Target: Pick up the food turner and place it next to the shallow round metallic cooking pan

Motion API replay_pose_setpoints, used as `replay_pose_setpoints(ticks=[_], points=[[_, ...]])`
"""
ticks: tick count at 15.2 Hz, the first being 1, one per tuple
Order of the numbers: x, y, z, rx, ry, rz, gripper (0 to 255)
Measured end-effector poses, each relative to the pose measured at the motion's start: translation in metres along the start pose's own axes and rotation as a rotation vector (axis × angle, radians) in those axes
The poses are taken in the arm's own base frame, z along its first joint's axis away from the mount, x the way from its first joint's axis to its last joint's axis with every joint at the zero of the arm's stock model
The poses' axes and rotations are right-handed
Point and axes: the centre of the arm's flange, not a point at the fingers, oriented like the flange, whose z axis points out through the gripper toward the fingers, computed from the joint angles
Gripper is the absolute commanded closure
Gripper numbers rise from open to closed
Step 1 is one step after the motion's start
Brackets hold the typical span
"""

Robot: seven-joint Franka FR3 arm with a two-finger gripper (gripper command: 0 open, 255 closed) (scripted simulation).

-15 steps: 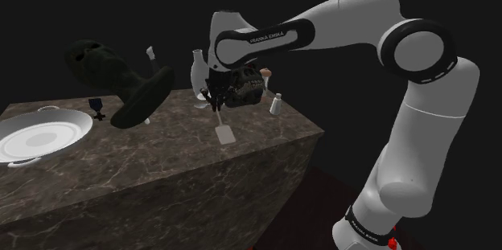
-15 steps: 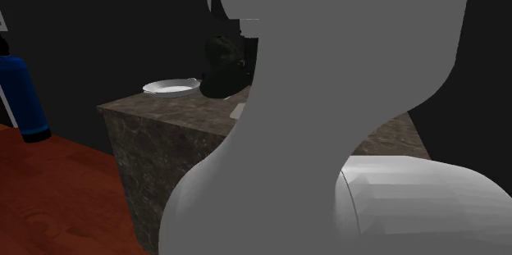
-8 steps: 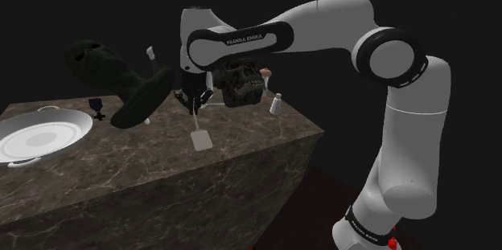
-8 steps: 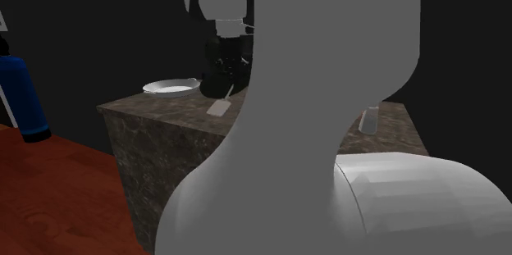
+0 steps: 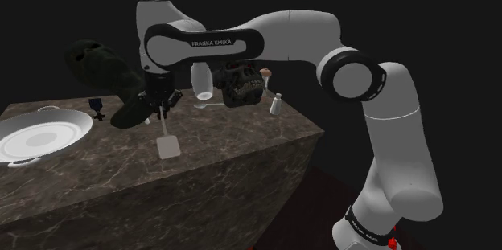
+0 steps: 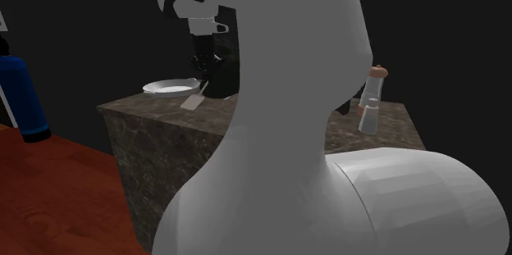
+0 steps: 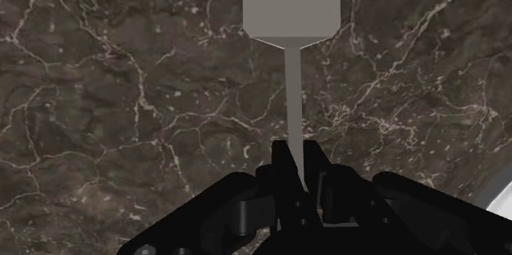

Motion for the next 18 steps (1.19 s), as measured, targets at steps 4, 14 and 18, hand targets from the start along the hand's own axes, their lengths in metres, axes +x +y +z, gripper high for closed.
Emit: replay_pose_setpoints(ticks=[4,14,18], points=[[0.000,-0.027,0.014,-0.001,0.000,0.001,255],[-0.003,-0.027,0.063,0.002,0.004,0.003,255],[-0.003,-0.028,0.078,0.007,0.012,0.006,255]])
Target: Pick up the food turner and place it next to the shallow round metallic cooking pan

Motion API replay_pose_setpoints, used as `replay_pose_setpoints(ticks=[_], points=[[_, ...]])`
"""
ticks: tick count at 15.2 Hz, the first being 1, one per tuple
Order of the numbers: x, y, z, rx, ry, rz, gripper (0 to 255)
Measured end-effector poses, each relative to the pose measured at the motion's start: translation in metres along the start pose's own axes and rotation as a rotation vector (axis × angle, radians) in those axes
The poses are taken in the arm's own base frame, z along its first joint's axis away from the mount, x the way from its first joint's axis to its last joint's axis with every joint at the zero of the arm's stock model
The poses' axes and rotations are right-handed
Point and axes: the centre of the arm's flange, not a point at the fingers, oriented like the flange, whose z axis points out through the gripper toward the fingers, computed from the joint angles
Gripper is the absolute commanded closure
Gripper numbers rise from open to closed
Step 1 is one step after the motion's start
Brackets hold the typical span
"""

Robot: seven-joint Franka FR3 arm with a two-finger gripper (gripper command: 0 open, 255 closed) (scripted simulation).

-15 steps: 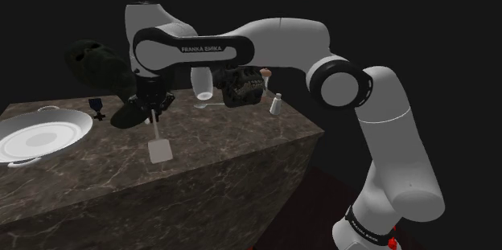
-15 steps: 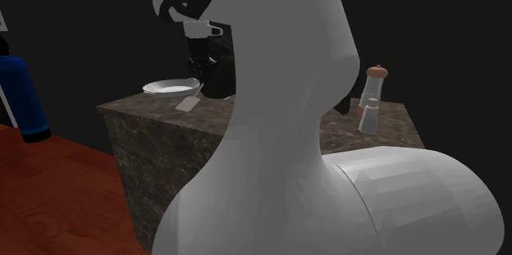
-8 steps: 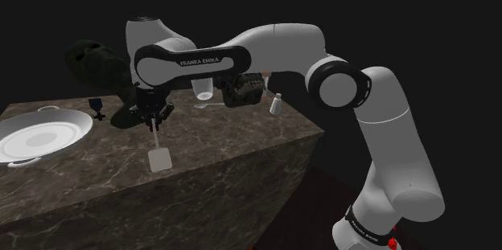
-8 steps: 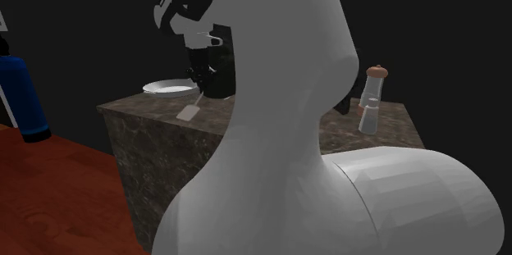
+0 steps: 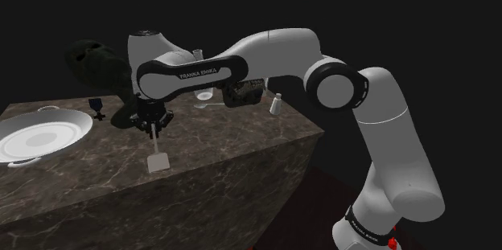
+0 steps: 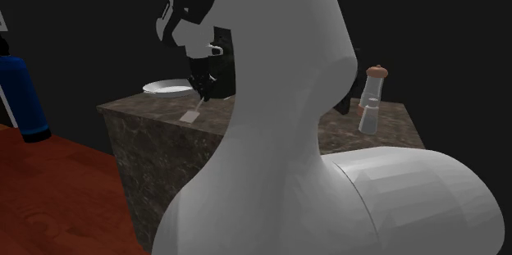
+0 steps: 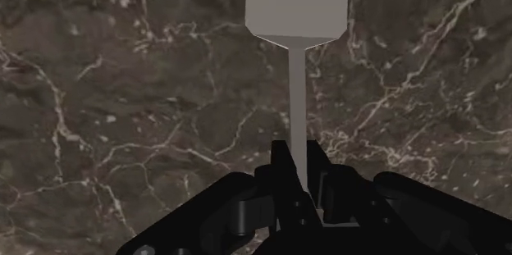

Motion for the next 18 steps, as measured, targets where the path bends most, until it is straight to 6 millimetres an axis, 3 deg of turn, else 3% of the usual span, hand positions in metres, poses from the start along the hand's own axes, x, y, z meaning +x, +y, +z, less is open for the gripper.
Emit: replay_pose_setpoints(ticks=[3,9,10,16,18], points=[[0.002,0.003,0.016,0.000,0.000,0.001,255],[0.000,0.001,0.020,0.000,-0.002,0.000,255],[0.000,0.001,0.020,-0.002,-0.003,0.000,0],[-0.003,0.000,0.026,-0.008,-0.012,-0.004,0],[-0.001,0.000,0.011,-0.007,-0.012,-0.005,0]])
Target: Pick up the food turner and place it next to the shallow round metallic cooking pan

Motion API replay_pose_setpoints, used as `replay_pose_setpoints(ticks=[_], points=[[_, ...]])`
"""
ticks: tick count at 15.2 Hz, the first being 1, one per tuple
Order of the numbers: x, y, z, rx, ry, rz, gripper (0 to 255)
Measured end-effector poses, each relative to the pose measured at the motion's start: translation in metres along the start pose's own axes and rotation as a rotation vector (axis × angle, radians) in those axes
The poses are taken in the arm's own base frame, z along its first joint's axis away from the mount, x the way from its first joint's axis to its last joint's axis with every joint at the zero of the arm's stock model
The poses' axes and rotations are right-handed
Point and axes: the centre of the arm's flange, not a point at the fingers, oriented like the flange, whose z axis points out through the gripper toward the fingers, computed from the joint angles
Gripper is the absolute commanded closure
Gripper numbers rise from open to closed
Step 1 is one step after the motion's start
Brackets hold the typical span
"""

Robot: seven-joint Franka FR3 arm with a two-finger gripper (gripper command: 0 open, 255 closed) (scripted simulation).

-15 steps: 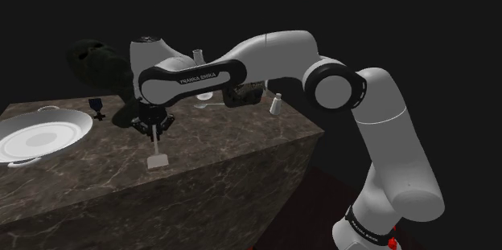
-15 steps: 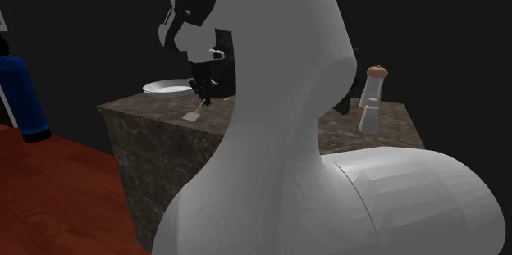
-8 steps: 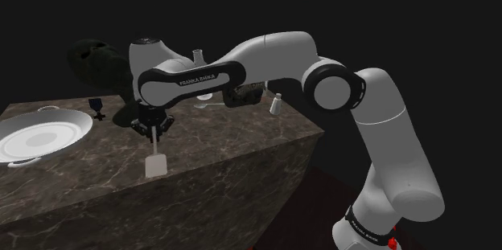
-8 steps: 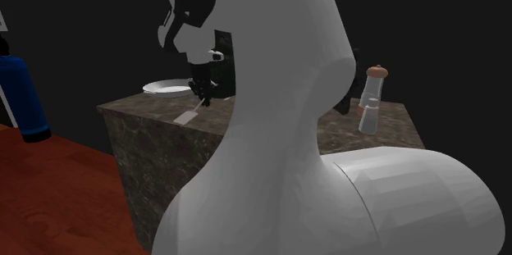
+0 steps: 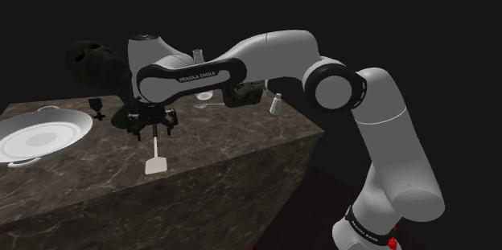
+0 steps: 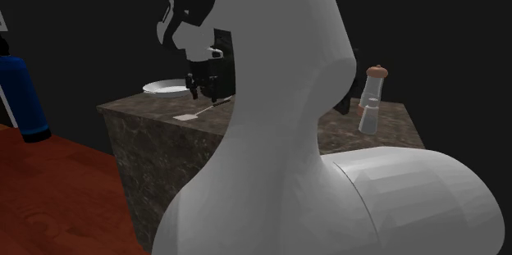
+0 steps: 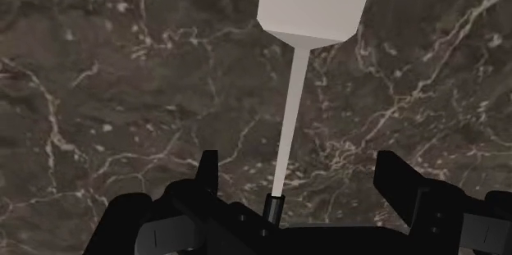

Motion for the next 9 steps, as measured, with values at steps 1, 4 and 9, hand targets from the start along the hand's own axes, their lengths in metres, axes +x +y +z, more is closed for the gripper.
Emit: replay_pose_setpoints(ticks=[1,4,9], points=[[-0.001,0.000,-0.011,0.000,0.000,0.000,0],[-0.002,0.000,-0.031,0.000,0.000,0.000,0],[-0.003,0.000,-0.034,0.000,0.000,0.000,0]])
